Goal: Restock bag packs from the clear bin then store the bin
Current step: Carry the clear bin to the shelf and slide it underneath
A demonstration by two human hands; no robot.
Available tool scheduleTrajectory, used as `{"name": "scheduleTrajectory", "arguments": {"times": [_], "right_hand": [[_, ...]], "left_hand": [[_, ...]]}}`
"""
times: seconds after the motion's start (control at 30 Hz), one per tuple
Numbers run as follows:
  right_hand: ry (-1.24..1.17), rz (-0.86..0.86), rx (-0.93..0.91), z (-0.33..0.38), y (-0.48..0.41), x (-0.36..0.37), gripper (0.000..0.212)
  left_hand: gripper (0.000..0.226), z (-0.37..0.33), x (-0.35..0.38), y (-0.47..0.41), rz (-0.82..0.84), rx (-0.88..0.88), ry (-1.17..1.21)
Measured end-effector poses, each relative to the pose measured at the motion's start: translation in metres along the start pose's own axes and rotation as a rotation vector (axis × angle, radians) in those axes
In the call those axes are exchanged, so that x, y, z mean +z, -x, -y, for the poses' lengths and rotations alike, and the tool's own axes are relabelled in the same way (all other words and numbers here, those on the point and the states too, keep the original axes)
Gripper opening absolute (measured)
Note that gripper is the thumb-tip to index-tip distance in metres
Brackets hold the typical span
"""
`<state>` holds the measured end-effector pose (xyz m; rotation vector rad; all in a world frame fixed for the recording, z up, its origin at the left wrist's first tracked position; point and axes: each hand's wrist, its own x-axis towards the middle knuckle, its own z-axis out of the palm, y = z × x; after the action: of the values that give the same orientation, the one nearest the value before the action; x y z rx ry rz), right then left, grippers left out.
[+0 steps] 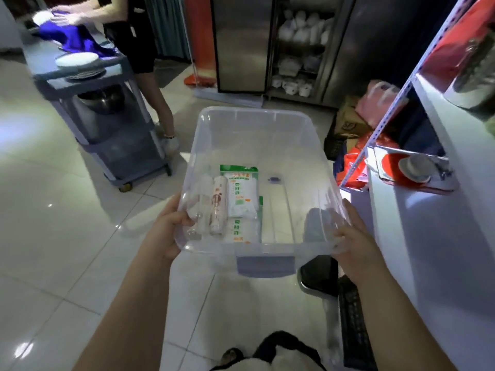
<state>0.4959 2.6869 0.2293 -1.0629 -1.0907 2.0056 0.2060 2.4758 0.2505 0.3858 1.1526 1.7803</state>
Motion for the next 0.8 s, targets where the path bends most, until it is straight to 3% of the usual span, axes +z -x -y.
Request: {"name": "scheduleTrajectory", "arguments": {"times": [0.17,0.37,0.43,0.57,0.8], "right_hand": [[-0.032,-0.021,0.250,0.004,-0.072,-0.013,0.057],[-0.031,-0.118,0.252,-0.004,-0.177,-0.036,0.061],[-0.040,-0.153,0.255,-0.001,-0.211,-0.043,0.058],[-0.094,-0.226,0.247,0.005,-0.270,-0.056,0.074],[-0.252,-0.396,0.173,0.004,-0.341,-0.048,0.093]], "left_hand": [[0.081,-0.005,-0.002,-0.138,0.092,-0.191,-0.055],[0.061,0.009,0.024,-0.310,0.216,-0.316,-0.168],[0.064,0.012,0.039,-0.363,0.261,-0.376,-0.202],[0.083,0.011,0.068,-0.457,0.366,-0.489,-0.309],[0.083,0.031,0.102,-0.594,0.526,-0.656,-0.530]]}}
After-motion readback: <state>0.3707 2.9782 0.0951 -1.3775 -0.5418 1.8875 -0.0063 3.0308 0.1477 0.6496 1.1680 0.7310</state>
